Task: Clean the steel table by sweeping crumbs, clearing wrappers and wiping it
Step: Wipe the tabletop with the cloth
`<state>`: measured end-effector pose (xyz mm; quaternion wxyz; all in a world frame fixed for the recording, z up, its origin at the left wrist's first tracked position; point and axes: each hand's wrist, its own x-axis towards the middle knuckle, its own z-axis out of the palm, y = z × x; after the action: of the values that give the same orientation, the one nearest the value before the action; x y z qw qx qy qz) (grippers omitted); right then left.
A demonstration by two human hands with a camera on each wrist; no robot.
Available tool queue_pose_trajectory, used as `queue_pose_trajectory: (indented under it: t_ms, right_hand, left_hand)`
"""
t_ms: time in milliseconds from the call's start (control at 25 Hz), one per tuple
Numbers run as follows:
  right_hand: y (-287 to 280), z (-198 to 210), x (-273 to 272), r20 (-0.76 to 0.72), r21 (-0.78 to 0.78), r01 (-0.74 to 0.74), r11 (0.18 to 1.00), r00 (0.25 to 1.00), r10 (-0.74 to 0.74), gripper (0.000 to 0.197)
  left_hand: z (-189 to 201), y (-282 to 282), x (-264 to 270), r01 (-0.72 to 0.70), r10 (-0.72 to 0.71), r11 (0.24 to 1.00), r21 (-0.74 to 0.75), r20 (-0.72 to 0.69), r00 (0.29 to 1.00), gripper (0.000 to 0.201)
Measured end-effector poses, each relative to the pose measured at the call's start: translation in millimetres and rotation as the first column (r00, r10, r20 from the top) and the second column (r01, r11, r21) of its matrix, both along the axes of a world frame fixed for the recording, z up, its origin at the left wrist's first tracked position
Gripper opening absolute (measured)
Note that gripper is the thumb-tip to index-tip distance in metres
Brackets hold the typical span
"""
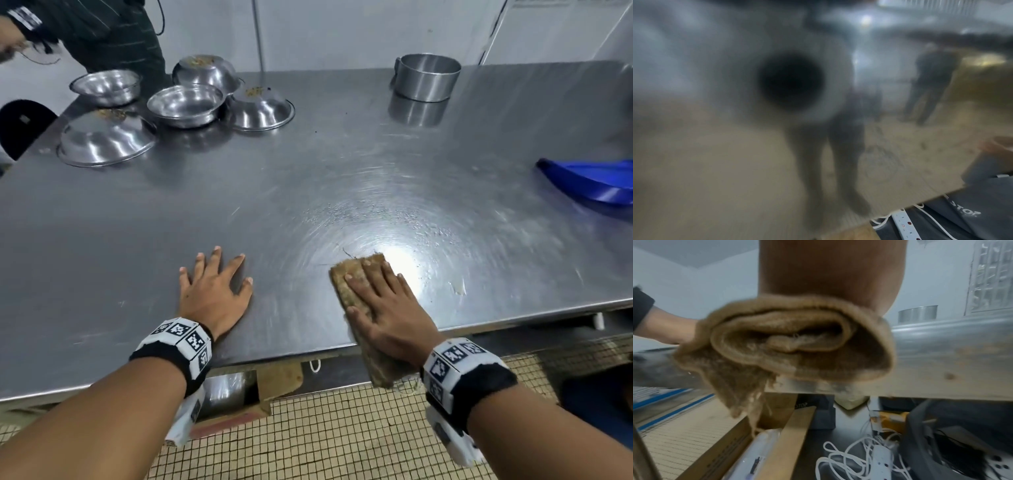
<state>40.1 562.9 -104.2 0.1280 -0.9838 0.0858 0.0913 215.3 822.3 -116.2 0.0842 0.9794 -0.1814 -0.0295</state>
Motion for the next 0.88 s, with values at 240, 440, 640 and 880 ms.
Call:
queue_pose_trajectory:
  t_ms: [240,440,640,880]
  right_hand:
    - [-122,6,-63,-0.073,-0.071,0.221,0.973,0.971,-0.226,0.078]
    - [-223,10,-58,-0.081,-0.046,0.436,0.899,0.895,-0.438,0.079]
    - [-257,10,-2,-0.091,-0.038,0.528,0.848,0.844,-0.529,0.063]
    - [-227,9,46,-0.087,-0.06,0.463,0.884,0.88,-0.467,0.066]
  left_hand:
    - [2,-38,-1,-0.111,0.111,0.994,0.021,-0.032,0.993,0.062]
    - [-4,-59,1,-0.18,0.18,0.981,0.067,0.003,0.984,0.066]
    - [-7,-58,4,-0.2,0.199,0.977,0.075,0.022,0.98,0.064]
    - [-7,-59,5,-0.193,0.191,0.979,0.071,0.029,0.981,0.062]
